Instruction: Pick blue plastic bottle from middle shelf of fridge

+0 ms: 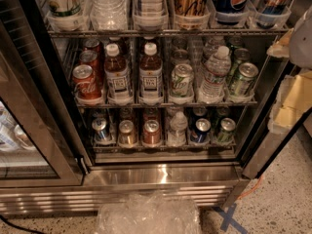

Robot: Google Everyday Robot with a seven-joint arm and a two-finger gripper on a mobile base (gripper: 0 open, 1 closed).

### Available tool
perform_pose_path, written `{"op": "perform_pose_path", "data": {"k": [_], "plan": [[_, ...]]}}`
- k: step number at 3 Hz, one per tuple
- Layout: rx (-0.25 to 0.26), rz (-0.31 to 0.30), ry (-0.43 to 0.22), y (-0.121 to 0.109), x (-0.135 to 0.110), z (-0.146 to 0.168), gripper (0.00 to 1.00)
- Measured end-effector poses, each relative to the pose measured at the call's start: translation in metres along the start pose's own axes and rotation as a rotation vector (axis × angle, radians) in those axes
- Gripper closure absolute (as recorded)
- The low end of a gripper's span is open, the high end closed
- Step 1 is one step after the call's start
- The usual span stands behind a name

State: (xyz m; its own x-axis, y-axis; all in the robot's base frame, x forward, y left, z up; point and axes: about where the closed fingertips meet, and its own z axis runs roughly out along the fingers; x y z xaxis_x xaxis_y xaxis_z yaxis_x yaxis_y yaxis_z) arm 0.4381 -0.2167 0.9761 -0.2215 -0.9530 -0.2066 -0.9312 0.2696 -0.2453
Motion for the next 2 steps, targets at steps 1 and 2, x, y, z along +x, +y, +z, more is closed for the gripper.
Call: {"op": "perform_pose_path", "data": {"k": [1, 2], "plan": [[0.000, 0.000, 0.000, 0.0000, 0.0000, 0.0000, 0.00], [-0.003, 0.016, -0.028, 0.0037, -0.0054, 0.0038, 0.00]]}}
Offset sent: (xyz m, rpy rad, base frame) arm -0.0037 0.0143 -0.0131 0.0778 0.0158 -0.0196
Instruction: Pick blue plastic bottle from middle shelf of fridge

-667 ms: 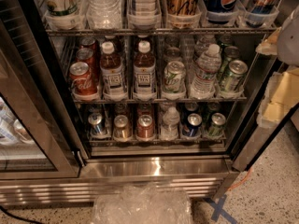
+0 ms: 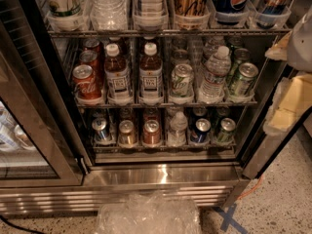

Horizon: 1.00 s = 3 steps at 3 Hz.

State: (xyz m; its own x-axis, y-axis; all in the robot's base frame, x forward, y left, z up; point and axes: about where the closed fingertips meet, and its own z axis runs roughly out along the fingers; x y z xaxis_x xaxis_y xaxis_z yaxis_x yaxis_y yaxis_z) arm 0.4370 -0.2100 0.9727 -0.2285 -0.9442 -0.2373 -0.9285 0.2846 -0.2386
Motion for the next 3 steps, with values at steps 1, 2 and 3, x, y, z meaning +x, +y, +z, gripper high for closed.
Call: {"op": "perform_pose_path", "data": {"k": [1, 2, 3], "plan": [[-0.043, 0.115, -0.165, 0.048, -0.042, 0.031, 0.00], [-0.111, 0.193, -0.299, 0.084, -0.078, 0.076, 0.00], [-0.169, 0.236, -0.430, 0.108, -0.122, 0.113, 0.00]]}}
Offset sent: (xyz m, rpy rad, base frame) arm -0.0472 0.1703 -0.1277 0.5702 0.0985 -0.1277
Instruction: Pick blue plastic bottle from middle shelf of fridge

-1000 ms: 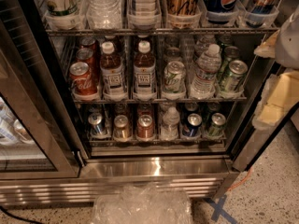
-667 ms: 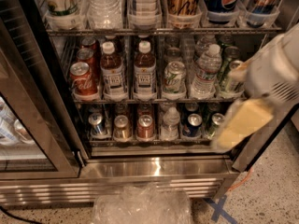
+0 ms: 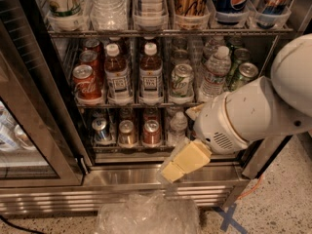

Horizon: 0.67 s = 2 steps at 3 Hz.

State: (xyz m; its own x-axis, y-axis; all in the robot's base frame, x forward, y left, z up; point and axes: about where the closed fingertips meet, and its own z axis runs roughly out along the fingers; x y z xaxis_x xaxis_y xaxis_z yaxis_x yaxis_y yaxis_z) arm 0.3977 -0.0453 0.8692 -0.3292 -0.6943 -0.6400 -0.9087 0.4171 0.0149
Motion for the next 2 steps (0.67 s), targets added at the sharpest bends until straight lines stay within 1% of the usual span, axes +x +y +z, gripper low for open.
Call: {"op": "perform_pose_path", "data": {"k": [1, 2], "plan": [[0.000, 0.000, 0.000, 0.000, 0.000, 0.000, 0.00], [-0.058, -0.060, -0.047, 0.012, -0.023, 0.035, 0.00]]}}
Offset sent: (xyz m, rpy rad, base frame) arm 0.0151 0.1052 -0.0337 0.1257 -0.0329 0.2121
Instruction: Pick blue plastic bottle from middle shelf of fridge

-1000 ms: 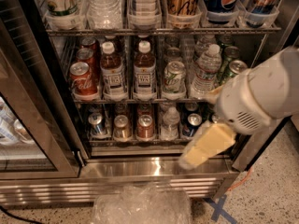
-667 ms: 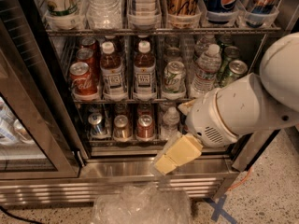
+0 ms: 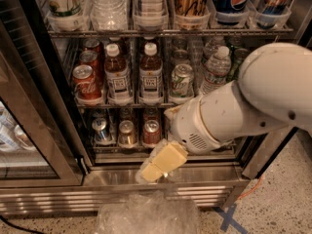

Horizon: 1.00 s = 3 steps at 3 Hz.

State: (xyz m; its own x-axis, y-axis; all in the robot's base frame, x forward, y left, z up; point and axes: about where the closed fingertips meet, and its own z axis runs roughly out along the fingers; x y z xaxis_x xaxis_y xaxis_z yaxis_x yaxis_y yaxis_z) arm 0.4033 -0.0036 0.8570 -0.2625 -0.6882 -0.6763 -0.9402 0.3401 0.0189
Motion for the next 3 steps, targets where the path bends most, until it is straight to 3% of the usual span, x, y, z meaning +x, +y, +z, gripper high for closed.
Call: {"op": "perform_pose_path", "data": {"k": [1, 2, 3], "plan": [[-0.071, -0.002, -0.062, 0.015, -0.028, 0.054, 0.00], [-0.100, 0.068, -0.131, 0.030, -0.052, 0.097, 0.00], [-0.084, 0.181, -0.197, 0.041, -0.065, 0.123, 0.00]]}}
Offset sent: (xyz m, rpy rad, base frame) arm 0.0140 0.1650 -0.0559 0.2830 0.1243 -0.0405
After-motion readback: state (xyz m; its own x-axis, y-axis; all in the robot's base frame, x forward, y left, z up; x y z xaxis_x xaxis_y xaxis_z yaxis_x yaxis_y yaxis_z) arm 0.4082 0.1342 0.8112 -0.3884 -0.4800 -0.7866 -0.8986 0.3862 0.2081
